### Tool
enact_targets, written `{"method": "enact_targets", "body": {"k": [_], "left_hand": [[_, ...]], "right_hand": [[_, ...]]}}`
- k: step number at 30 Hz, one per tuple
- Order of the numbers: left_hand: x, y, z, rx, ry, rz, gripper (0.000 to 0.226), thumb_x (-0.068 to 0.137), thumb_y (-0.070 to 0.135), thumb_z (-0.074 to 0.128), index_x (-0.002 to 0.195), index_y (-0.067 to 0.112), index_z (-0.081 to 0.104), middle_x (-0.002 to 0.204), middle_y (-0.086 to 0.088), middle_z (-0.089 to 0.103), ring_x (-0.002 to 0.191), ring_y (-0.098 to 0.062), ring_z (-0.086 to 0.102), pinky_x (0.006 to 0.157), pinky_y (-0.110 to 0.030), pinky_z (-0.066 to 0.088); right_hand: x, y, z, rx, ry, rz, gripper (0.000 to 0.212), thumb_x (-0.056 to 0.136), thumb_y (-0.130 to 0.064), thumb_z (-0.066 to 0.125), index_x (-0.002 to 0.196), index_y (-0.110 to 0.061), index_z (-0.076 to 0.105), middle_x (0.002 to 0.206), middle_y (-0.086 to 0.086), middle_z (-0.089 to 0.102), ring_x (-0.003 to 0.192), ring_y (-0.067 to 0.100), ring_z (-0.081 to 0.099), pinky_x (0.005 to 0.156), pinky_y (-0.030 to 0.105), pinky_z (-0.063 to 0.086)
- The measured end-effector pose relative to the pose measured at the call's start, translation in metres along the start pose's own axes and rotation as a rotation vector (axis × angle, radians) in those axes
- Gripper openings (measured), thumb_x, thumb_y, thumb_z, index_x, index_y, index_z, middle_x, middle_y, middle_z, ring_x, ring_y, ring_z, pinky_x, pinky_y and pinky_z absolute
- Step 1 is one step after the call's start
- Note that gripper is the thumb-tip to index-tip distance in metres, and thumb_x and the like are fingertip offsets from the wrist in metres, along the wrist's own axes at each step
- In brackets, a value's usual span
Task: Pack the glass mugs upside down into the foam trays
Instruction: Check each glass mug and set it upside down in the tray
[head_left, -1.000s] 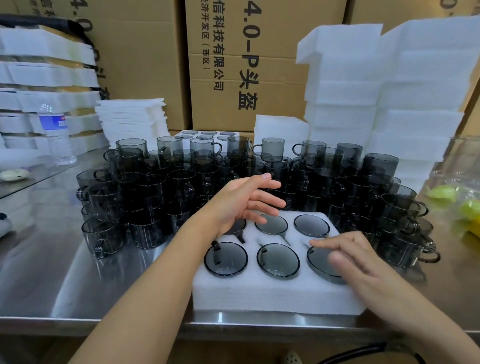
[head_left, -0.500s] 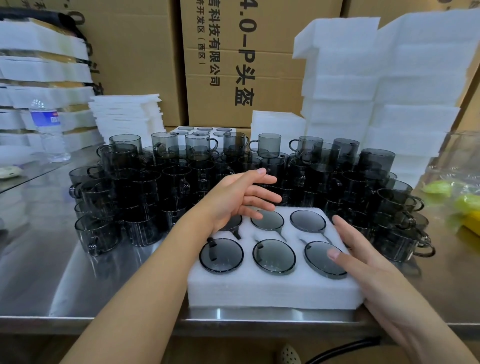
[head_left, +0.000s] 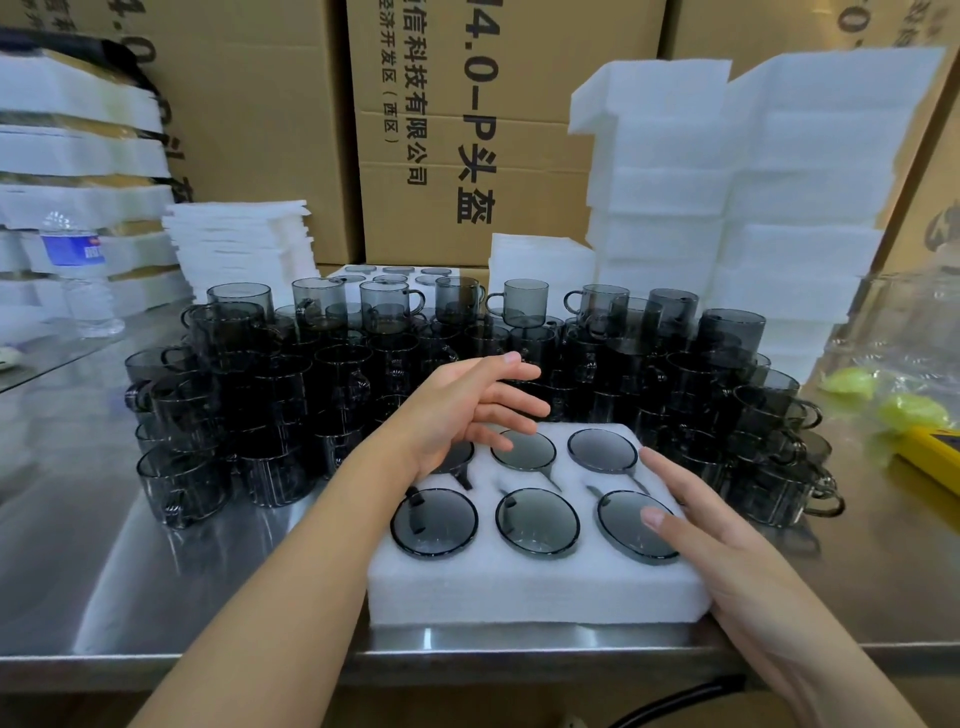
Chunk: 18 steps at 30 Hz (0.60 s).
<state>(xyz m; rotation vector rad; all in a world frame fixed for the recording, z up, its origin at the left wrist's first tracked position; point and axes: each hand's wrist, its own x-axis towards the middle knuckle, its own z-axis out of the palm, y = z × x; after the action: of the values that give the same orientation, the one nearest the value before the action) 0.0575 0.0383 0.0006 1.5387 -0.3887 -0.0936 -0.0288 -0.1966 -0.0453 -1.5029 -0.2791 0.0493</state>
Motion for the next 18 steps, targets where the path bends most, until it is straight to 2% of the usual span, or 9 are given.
{"method": "enact_targets", "body": {"k": [3, 5, 6, 8, 9, 11, 13, 16, 18], "left_hand": [[0.000, 0.000, 0.000, 0.001, 0.001, 0.002, 0.044, 0.081, 0.051, 0.052, 0.109, 0.019, 0.065, 0.095, -0.009, 0.075, 0.075, -0.016, 0.071, 0.051, -0.021, 0.052], [-0.001, 0.000, 0.000, 0.002, 0.002, 0.002, 0.044, 0.082, 0.051, 0.051, 0.109, 0.019, 0.065, 0.095, -0.009, 0.075, 0.075, -0.016, 0.071, 0.051, -0.021, 0.052], [-0.001, 0.000, 0.000, 0.004, 0.002, 0.003, 0.044, 0.082, 0.051, 0.051, 0.110, 0.019, 0.065, 0.095, -0.009, 0.075, 0.075, -0.016, 0.071, 0.051, -0.021, 0.052], [-0.001, 0.001, 0.000, 0.008, 0.000, 0.004, 0.045, 0.082, 0.051, 0.051, 0.110, 0.019, 0.065, 0.095, -0.009, 0.075, 0.075, -0.016, 0.071, 0.051, -0.021, 0.052], [-0.001, 0.001, 0.001, 0.009, 0.000, 0.003, 0.045, 0.082, 0.051, 0.051, 0.110, 0.019, 0.065, 0.095, -0.009, 0.075, 0.075, -0.016, 0.071, 0.051, -0.021, 0.052], [-0.001, 0.001, 0.001, 0.009, -0.001, -0.002, 0.045, 0.081, 0.051, 0.052, 0.110, 0.019, 0.065, 0.095, -0.009, 0.075, 0.075, -0.016, 0.071, 0.051, -0.021, 0.052], [-0.001, 0.001, 0.000, 0.013, 0.001, -0.001, 0.044, 0.081, 0.051, 0.052, 0.109, 0.020, 0.065, 0.095, -0.009, 0.075, 0.075, -0.016, 0.071, 0.051, -0.020, 0.052], [0.000, 0.001, 0.000, 0.010, 0.004, -0.002, 0.043, 0.082, 0.051, 0.051, 0.109, 0.020, 0.066, 0.095, -0.009, 0.075, 0.076, -0.016, 0.071, 0.051, -0.021, 0.052], [0.000, 0.001, 0.000, 0.007, 0.007, -0.003, 0.043, 0.083, 0.051, 0.051, 0.109, 0.020, 0.066, 0.095, -0.010, 0.075, 0.076, -0.016, 0.071, 0.051, -0.021, 0.052]], "right_hand": [[-0.002, -0.001, 0.002, -0.033, 0.002, -0.011, 0.050, 0.070, -0.036, 0.065, 0.117, -0.052, 0.059, 0.125, -0.025, 0.059, 0.115, -0.001, 0.056, 0.093, 0.030, 0.044], [-0.001, 0.000, 0.003, -0.094, 0.026, -0.016, 0.045, 0.070, -0.039, 0.063, 0.113, -0.049, 0.063, 0.130, -0.025, 0.055, 0.124, -0.004, 0.047, 0.103, 0.032, 0.038], [-0.001, 0.001, 0.003, -0.128, 0.053, -0.014, 0.041, 0.069, -0.041, 0.063, 0.109, -0.046, 0.067, 0.132, -0.026, 0.052, 0.125, -0.010, 0.041, 0.106, 0.029, 0.032], [0.001, 0.001, 0.003, -0.179, 0.092, -0.007, 0.033, 0.066, -0.043, 0.063, 0.098, -0.043, 0.072, 0.130, -0.031, 0.046, 0.114, -0.029, 0.035, 0.098, 0.019, 0.029], [0.002, 0.000, 0.003, -0.204, 0.093, -0.001, 0.032, 0.064, -0.043, 0.065, 0.096, -0.043, 0.073, 0.129, -0.032, 0.044, 0.108, -0.032, 0.035, 0.093, 0.017, 0.031], [0.004, -0.006, 0.003, -0.290, 0.077, 0.005, 0.034, 0.059, -0.049, 0.068, 0.093, -0.044, 0.073, 0.128, -0.031, 0.043, 0.109, -0.029, 0.037, 0.089, 0.017, 0.033], [0.011, -0.016, 0.004, -0.397, 0.113, -0.023, 0.031, 0.058, -0.055, 0.067, 0.085, -0.041, 0.073, 0.127, -0.026, 0.045, 0.117, -0.015, 0.040, 0.094, 0.020, 0.031], [0.028, -0.031, 0.011, -0.592, 0.199, -0.139, 0.012, 0.077, -0.048, 0.062, 0.081, -0.039, 0.069, 0.126, -0.019, 0.046, 0.124, -0.004, 0.036, 0.096, 0.023, 0.025], [0.042, -0.039, 0.019, -0.737, 0.199, -0.196, 0.015, 0.085, -0.047, 0.053, 0.093, -0.039, 0.063, 0.134, -0.013, 0.041, 0.131, 0.001, 0.029, 0.100, 0.023, 0.021]]}}
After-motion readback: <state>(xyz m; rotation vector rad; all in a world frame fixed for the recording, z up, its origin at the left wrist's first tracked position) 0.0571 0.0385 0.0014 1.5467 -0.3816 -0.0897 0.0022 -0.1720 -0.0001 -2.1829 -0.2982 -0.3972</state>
